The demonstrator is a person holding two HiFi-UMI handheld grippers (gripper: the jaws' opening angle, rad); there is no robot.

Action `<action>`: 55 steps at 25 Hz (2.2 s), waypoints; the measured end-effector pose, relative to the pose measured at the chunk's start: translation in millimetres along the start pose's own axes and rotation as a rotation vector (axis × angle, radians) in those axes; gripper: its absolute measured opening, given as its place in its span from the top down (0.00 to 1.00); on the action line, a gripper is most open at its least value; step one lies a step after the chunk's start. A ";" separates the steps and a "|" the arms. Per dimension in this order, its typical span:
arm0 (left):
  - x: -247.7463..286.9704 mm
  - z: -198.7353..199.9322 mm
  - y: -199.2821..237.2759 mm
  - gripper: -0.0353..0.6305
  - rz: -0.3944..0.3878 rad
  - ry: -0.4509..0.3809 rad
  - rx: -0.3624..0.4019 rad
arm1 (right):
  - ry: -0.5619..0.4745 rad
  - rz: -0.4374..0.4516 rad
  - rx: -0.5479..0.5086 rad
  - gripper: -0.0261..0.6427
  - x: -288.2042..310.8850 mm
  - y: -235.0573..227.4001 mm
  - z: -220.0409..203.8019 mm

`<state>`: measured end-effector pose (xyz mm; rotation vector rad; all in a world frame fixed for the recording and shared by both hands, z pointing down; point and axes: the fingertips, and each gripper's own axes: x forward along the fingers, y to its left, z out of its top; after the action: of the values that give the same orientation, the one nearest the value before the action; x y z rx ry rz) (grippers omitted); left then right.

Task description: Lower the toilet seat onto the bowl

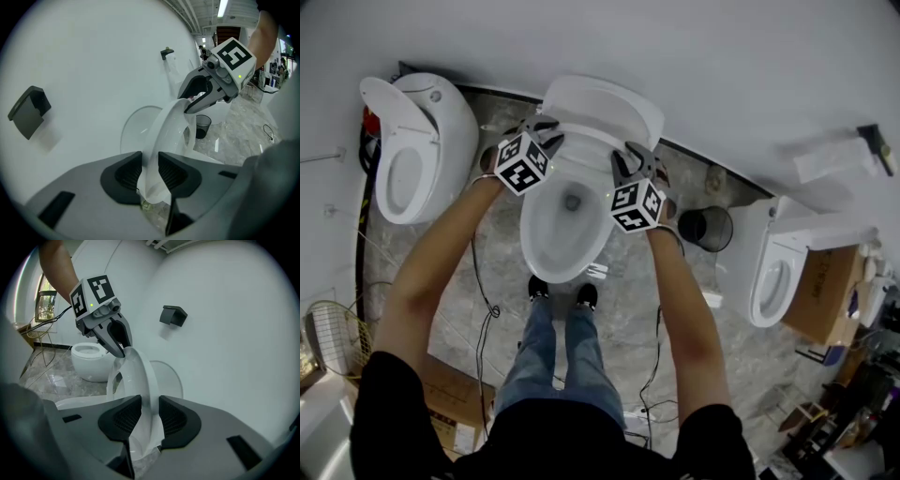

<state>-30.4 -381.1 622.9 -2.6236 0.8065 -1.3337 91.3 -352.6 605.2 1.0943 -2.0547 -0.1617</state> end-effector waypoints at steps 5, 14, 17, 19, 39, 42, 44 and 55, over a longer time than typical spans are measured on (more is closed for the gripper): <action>-16.3 -11.3 -16.8 0.79 -0.006 0.008 0.021 | -0.011 0.020 -0.045 0.78 -16.8 23.4 1.2; -39.4 -30.3 -50.1 0.79 -0.027 0.028 0.067 | -0.018 0.049 -0.103 0.79 -42.3 61.6 -3.4; -45.0 -36.3 -63.1 0.79 -0.033 0.033 0.077 | -0.016 0.054 -0.119 0.80 -50.8 73.6 -7.8; -49.2 -40.0 -69.7 0.79 -0.036 0.036 0.080 | -0.015 0.055 -0.126 0.80 -55.4 80.9 -9.1; -74.2 -72.5 -117.8 0.79 -0.026 0.068 0.143 | 0.000 0.061 -0.184 0.81 -83.8 135.5 -21.8; -76.7 -76.4 -122.5 0.79 -0.022 0.063 0.140 | 0.004 0.060 -0.186 0.81 -86.6 140.8 -22.0; -77.9 -78.5 -125.8 0.79 -0.019 0.062 0.140 | 0.007 0.061 -0.189 0.81 -87.7 144.8 -24.4; -84.9 -92.5 -146.8 0.78 -0.019 0.064 0.139 | 0.018 0.059 -0.236 0.81 -97.5 167.8 -34.0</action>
<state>-81.9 -199.3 663.2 -2.5004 0.6720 -1.4305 37.2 -167.5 645.9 0.8859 -1.9913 -0.3538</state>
